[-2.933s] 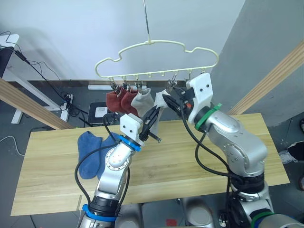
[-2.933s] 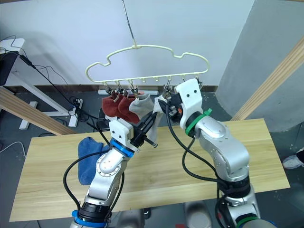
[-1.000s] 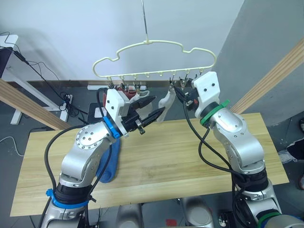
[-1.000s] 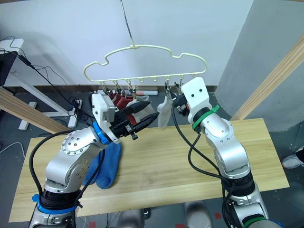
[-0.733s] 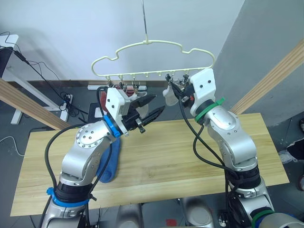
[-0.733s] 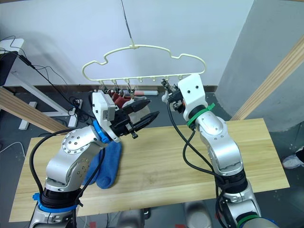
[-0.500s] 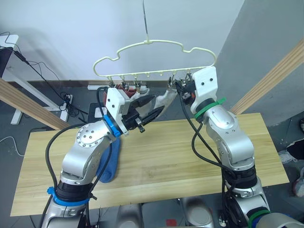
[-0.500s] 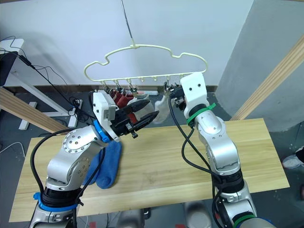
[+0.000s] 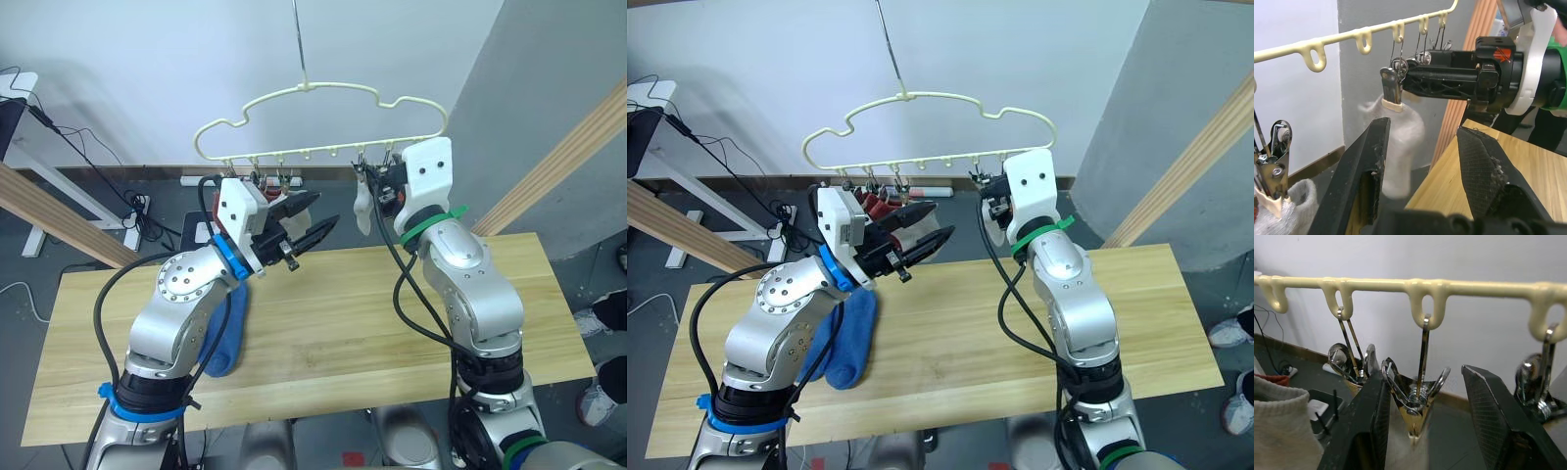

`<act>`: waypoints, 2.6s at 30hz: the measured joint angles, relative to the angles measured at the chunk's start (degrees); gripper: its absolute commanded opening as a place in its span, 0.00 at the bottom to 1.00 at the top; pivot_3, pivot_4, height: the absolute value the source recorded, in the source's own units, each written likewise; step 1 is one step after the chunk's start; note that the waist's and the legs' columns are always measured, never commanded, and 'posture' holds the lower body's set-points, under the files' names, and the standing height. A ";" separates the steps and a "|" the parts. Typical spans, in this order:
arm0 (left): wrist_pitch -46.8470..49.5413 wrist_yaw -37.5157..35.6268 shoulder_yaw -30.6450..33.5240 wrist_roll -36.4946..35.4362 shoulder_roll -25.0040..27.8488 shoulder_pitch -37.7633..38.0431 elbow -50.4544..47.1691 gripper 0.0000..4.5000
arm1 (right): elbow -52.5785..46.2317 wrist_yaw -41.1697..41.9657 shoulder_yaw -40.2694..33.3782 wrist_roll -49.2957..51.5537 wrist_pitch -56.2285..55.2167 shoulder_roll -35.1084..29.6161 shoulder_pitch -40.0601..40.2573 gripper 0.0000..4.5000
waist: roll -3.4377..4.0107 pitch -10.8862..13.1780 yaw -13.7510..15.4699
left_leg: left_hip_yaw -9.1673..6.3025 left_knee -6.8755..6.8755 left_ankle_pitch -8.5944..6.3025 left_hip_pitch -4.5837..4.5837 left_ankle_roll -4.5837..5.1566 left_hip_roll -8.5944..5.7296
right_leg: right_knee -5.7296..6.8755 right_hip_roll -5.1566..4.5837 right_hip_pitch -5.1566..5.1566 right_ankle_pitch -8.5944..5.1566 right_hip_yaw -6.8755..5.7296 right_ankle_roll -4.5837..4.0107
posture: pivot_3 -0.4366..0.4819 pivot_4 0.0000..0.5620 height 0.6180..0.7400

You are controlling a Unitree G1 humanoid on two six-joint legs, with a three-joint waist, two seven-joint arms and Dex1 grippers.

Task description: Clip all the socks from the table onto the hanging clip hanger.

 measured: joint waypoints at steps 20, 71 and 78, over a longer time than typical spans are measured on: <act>-0.14 -0.73 0.00 0.28 -0.56 -0.82 1.23 0.53 | -4.75 -7.08 -2.27 0.72 8.06 8.26 -0.51 0.52 | -0.02 -0.39 -0.05 | 0.01 0.00 0.00 0.00 0.00 -0.03 | 0.01 -0.03 0.00 0.00 -0.01 0.00 | 0.24 0.49 1.00; -4.02 7.33 1.06 8.84 -3.92 14.47 2.21 0.75 | -5.52 -8.85 -0.66 3.43 7.84 8.78 -0.51 0.03 | 0.00 -0.78 -0.89 | 0.06 -0.03 -0.01 0.03 0.03 0.04 | -0.04 -0.10 -0.01 0.00 0.03 0.00 | 0.23 0.52 1.00; 2.15 25.23 4.98 16.75 -11.47 24.84 7.65 1.00 | -5.52 -7.77 -0.55 3.50 7.82 8.16 -0.46 0.03 | -0.05 -0.81 -0.95 | -0.10 0.03 0.09 0.00 0.17 -0.04 | 0.03 -0.10 0.00 0.12 -0.05 0.01 | 0.24 0.52 1.00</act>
